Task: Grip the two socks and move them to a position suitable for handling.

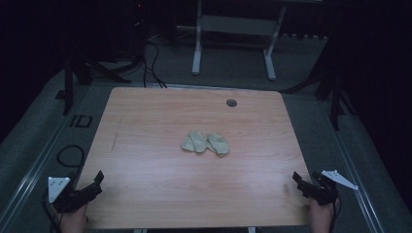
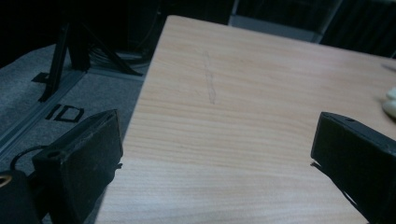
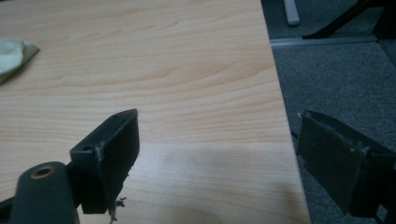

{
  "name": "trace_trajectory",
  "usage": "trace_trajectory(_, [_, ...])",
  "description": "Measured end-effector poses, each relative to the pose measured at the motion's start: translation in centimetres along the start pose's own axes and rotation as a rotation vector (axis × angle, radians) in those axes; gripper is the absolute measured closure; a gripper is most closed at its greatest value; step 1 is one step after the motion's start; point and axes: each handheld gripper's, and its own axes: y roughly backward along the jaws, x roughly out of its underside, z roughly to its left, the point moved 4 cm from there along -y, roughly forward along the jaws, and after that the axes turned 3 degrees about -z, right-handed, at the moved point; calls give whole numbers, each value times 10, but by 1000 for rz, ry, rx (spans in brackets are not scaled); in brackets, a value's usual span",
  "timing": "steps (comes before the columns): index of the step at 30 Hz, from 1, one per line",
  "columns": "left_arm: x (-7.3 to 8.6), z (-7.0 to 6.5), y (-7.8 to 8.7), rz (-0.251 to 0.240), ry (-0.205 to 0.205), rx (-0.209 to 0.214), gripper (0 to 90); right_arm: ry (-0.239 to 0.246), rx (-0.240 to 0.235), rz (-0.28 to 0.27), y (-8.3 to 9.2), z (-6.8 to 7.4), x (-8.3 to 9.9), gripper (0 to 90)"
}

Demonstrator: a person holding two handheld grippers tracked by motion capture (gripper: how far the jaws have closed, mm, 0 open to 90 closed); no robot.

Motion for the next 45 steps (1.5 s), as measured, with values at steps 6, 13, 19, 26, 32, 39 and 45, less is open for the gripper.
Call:
trace_trajectory(6, [1,-6,-3,-2,-18,20,22,50,6,9,-4,3,-2,135])
trace_trajectory(13, [0,-19,-3,-6,-36,67,22,90,-1,-8,-8,8,-11,131])
trace_trajectory(19, [2,-37,-7,18,-64,162,23,98,-68,61,-20,19,-18,133])
trace_trajectory(26, [6,-47,-9,67,-24,211,23,151,-114,125,-34,38,-19,133])
trace_trajectory(32, [7,-49,-9,70,-56,177,23,192,-167,165,-43,58,-22,132])
trace_trajectory(39, [7,-50,-10,73,-55,165,22,257,-217,175,-52,88,-35,124])
trace_trajectory(45, [9,-52,-12,96,-53,180,23,310,-238,199,-66,116,-44,122])
